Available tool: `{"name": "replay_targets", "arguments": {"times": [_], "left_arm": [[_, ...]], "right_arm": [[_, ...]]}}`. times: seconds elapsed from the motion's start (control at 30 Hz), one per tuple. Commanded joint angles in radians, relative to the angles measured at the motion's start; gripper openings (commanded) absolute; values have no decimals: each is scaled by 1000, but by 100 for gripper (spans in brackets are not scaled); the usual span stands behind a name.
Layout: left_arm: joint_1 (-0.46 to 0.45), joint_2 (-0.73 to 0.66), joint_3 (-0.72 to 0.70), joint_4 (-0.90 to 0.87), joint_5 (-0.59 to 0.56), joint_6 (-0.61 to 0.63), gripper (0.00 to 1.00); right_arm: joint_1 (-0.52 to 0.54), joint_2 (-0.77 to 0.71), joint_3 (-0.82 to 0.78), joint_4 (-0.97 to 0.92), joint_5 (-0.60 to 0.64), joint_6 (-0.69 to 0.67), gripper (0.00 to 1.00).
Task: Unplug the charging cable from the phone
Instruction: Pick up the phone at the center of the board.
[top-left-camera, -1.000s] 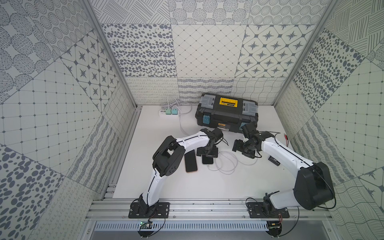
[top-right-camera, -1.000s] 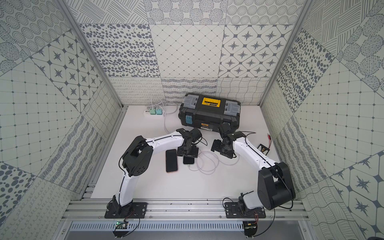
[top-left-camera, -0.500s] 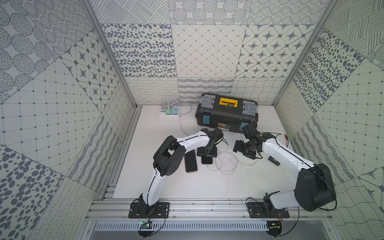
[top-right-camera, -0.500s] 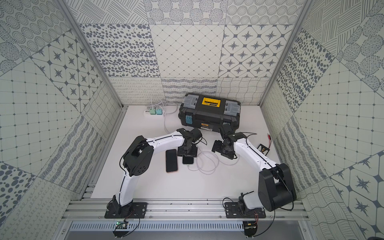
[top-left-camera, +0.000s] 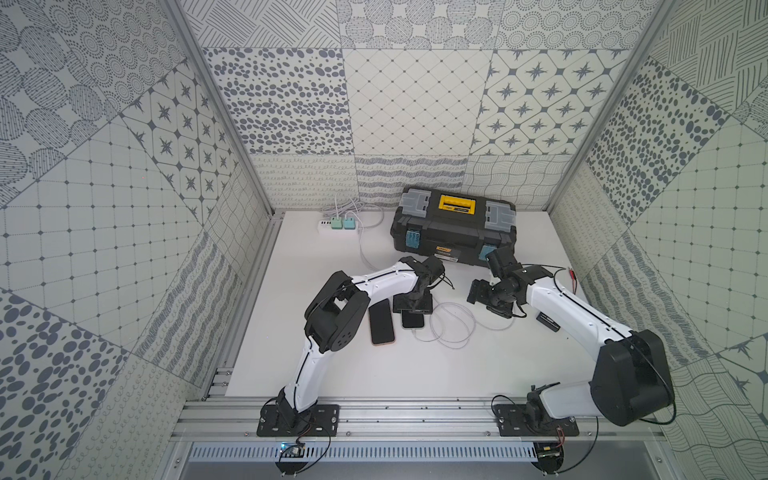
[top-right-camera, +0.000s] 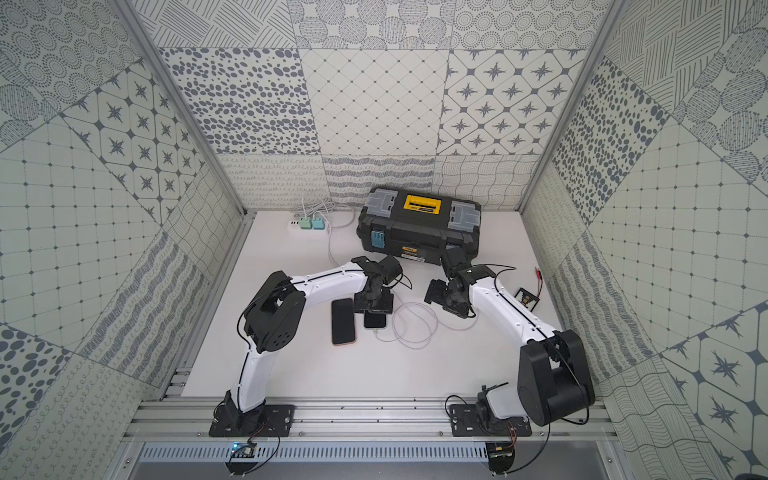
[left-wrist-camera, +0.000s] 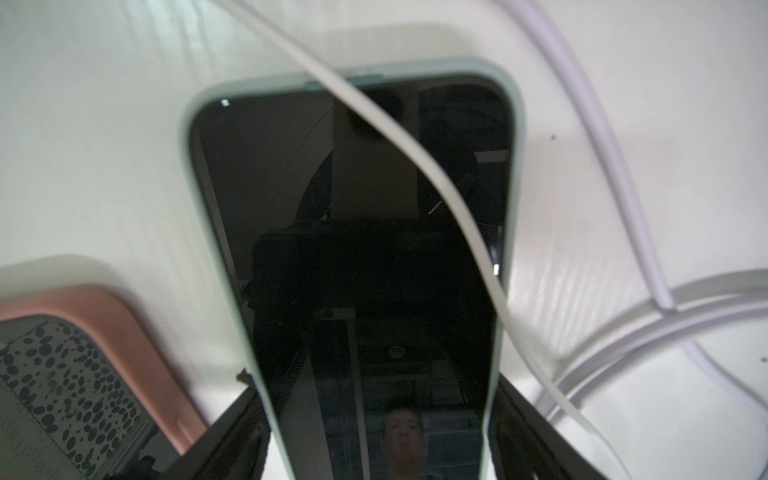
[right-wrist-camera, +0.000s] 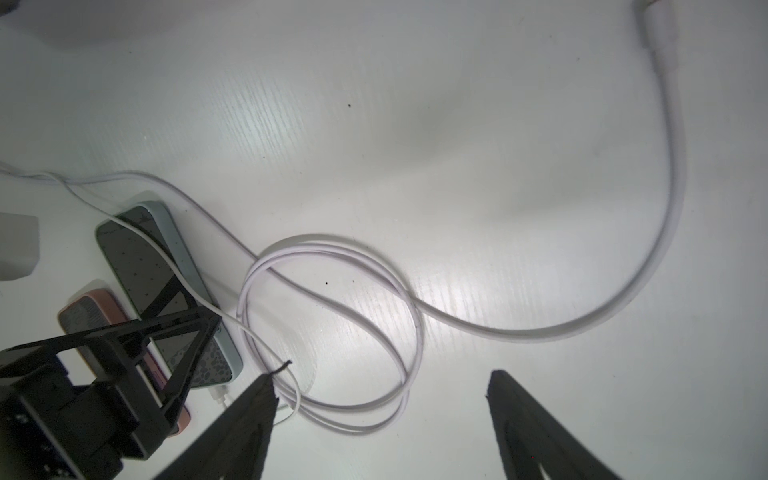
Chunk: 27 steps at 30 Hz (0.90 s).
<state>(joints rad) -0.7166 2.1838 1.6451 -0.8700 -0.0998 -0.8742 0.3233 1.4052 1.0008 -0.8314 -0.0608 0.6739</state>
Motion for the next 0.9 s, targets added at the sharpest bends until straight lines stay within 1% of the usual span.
{"name": "replay_targets", "arguments": {"times": [0.0,0.1,0.5,0.87], "left_arm": [[17,-22,-26,-44,7,-48,15],[23,-39,-52,-32,6,-57,10],[37,-98,-71,-48,10,-92,6],[37,-143,-109,-75,-10,-105,6]], "right_arm": [[-8,-25,-2,30,2,7,83],[-12,-22,-2,35,-2,5,83],[-26,-6,1,50,-14,2,83],[-29,7,-3,68,-30,6,83]]}}
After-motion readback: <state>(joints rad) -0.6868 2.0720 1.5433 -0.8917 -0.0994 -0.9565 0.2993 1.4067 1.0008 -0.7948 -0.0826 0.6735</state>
